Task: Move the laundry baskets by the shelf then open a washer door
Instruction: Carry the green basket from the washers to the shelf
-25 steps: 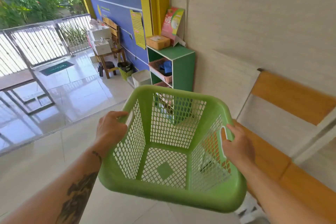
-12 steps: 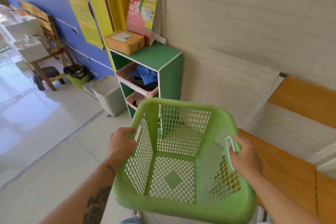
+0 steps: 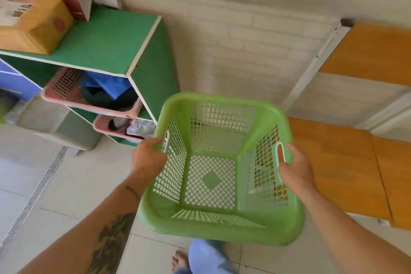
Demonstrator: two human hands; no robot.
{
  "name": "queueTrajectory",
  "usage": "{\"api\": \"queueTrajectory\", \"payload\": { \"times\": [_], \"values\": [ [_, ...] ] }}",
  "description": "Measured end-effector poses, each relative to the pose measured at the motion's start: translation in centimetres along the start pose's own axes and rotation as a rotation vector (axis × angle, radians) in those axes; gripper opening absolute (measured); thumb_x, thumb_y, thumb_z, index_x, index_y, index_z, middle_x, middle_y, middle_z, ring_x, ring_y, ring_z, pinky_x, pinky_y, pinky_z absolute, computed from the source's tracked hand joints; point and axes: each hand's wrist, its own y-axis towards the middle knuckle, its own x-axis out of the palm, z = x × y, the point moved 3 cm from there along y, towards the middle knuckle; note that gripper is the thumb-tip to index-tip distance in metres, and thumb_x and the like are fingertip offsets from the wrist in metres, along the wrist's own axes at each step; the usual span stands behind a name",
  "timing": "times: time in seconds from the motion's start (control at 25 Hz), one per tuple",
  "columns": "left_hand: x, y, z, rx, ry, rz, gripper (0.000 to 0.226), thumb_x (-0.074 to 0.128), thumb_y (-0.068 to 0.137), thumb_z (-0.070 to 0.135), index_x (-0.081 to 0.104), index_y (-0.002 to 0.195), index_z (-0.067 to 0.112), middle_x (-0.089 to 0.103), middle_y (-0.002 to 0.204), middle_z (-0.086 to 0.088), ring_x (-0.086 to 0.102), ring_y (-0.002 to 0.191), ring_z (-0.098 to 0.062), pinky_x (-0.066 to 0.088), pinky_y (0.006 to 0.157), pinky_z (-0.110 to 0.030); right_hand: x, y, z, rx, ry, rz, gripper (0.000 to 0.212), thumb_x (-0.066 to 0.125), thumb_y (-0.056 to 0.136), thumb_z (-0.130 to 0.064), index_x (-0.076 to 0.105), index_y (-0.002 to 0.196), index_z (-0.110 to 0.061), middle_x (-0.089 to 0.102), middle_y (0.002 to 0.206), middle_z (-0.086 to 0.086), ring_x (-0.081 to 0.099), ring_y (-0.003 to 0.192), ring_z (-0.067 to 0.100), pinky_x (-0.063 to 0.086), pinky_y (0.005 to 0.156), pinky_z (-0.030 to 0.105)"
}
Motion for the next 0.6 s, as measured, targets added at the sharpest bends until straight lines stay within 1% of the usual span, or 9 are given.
{"api": "queueTrajectory", "payload": {
  "times": [0.12,0.2,0.24,0.32,0.36,0.4,0.44,0.52,0.6],
  "values": [
    [4.0,5.7,-0.9,-0.041,-0.031,-0.026,0.061,0.055,0.079,-0.002,0.056,0.135,0.022,0.066,0.111,-0.01,0.053,0.05,-0.013,0.042,0.037,-0.019,3.8,4.1,1.4,0.095,0.056,0.05,0.072,0.049,0.079,0.004,0.04,0.143,-0.028,0.035,0.153,0.002,0.054,0.12,0.029,0.051,0.059,0.028],
    [6.3,9.1,-1.5,-0.064,-0.081,-0.038,0.061,0.057,0.081,-0.001,0.052,0.138,0.022,0.065,0.101,-0.004,0.046,0.046,-0.011,0.04,0.033,-0.017,5.9,6.2,1.8,0.138,0.091,0.066,0.068,0.05,0.081,0.003,0.042,0.142,-0.024,0.038,0.151,0.001,0.053,0.119,0.025,0.046,0.055,0.02],
    [7.4,10.6,-2.1,-0.071,-0.103,-0.043,0.063,0.057,0.081,-0.001,0.05,0.139,0.023,0.065,0.103,-0.002,0.044,0.045,-0.009,0.039,0.033,-0.017,7.0,7.3,2.1,0.137,0.106,0.06,0.066,0.051,0.082,0.003,0.041,0.143,-0.022,0.037,0.151,0.0,0.051,0.119,0.021,0.041,0.053,0.014],
    [9.4,13.2,-3.6,-0.088,-0.118,-0.053,0.064,0.058,0.082,-0.001,0.048,0.14,0.024,0.06,0.118,-0.003,0.042,0.045,-0.007,0.039,0.033,-0.015,9.2,8.8,2.7,0.124,0.112,0.054,0.065,0.052,0.084,0.002,0.039,0.144,-0.021,0.035,0.151,-0.002,0.047,0.112,0.012,0.043,0.055,0.011],
    [10.1,14.2,-4.4,-0.093,-0.122,-0.055,0.064,0.059,0.083,0.0,0.047,0.14,0.024,0.056,0.123,-0.001,0.043,0.046,-0.007,0.039,0.034,-0.015,10.4,9.3,3.3,0.118,0.118,0.065,0.066,0.053,0.084,0.002,0.038,0.144,-0.022,0.036,0.151,-0.003,0.046,0.115,0.011,0.048,0.066,0.013],
    [10.8,14.9,-5.2,-0.101,-0.128,-0.063,0.063,0.061,0.084,0.001,0.046,0.141,0.024,0.052,0.122,0.003,0.043,0.046,-0.006,0.04,0.035,-0.014,11.5,9.5,3.8,0.11,0.13,0.075,0.068,0.054,0.082,0.0,0.038,0.143,-0.024,0.036,0.15,-0.003,0.046,0.121,0.013,0.051,0.08,0.022],
    [11.3,15.5,-6.0,-0.109,-0.136,-0.073,0.062,0.062,0.085,0.003,0.046,0.141,0.025,0.049,0.12,0.005,0.043,0.047,-0.006,0.04,0.035,-0.014,12.5,9.7,4.4,0.103,0.138,0.085,0.07,0.055,0.081,0.0,0.037,0.143,-0.026,0.036,0.15,-0.004,0.045,0.125,0.015,0.052,0.088,0.032],
    [12.1,16.4,-7.4,-0.121,-0.165,-0.091,0.061,0.062,0.085,0.004,0.046,0.14,0.026,0.052,0.119,0.005,0.042,0.046,-0.004,0.042,0.037,-0.015,13.8,9.8,5.3,0.111,0.172,0.097,0.07,0.057,0.081,-0.002,0.037,0.144,-0.026,0.036,0.151,-0.005,0.044,0.128,0.015,0.048,0.093,0.033],
    [12.4,17.1,-8.0,-0.116,-0.214,-0.101,0.058,0.061,0.086,0.004,0.048,0.138,0.026,0.059,0.119,-0.001,0.045,0.047,-0.004,0.044,0.04,-0.016,14.4,10.0,5.9,0.107,0.181,0.09,0.069,0.059,0.082,-0.006,0.037,0.145,-0.025,0.035,0.153,-0.004,0.037,0.137,0.017,0.038,0.107,0.036]
  ]
}}
